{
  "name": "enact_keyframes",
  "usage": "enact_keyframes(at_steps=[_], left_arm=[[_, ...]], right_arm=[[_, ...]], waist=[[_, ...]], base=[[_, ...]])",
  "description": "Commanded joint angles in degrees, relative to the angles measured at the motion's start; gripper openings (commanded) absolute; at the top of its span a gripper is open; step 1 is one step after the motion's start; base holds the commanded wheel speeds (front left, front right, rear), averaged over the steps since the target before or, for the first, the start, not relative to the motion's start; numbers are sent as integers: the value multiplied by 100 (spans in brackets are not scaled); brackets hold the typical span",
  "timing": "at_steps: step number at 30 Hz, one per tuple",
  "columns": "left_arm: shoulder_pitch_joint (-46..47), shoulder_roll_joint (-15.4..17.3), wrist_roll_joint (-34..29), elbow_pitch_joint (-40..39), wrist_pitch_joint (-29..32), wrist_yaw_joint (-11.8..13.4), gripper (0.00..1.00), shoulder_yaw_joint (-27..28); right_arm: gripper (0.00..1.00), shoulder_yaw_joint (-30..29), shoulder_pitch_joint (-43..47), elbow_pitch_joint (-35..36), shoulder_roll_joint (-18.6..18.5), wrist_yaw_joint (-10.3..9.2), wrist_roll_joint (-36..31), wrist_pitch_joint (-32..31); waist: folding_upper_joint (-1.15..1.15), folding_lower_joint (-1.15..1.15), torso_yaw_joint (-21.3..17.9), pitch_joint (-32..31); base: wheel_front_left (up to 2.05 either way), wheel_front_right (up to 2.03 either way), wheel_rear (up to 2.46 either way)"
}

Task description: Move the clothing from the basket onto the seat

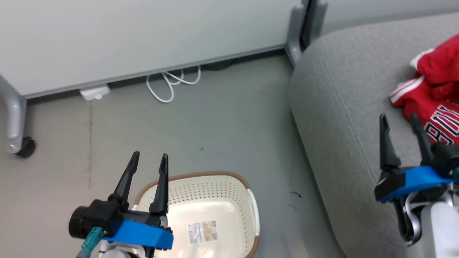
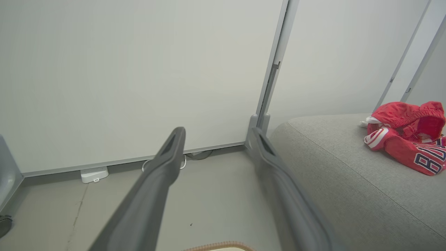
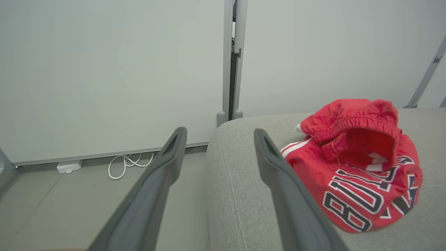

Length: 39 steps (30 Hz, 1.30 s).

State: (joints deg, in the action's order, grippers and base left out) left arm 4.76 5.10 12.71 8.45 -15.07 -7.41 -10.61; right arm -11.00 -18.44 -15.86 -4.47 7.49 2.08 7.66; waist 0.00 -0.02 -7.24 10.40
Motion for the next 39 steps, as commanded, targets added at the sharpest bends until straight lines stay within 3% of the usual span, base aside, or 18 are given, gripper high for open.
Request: enact_keyframes(at_steps=[1,10,17,39], left_arm=[[-69,-19,15,35,-16,-6,100,69],[-208,-94,-65,353,-15,-6,100,283],[-216,-111,-141,653,-15,-6,100,539],[-156,27,132,912,-15,-6,100,499]], right_arm=[[100,60,219,126,42,1,12,-5],[100,281,1201,557,153,2,53,51],[100,644,1423,536,158,2,309,-33],[100,910,1468,459,160,2,525,3]], waist=[[0,2,239,-246],[0,2,777,-599],[0,2,987,-783],[0,2,978,-849]], base=[[0,0,0],[0,0,0],[0,0,0],[0,0,0]])
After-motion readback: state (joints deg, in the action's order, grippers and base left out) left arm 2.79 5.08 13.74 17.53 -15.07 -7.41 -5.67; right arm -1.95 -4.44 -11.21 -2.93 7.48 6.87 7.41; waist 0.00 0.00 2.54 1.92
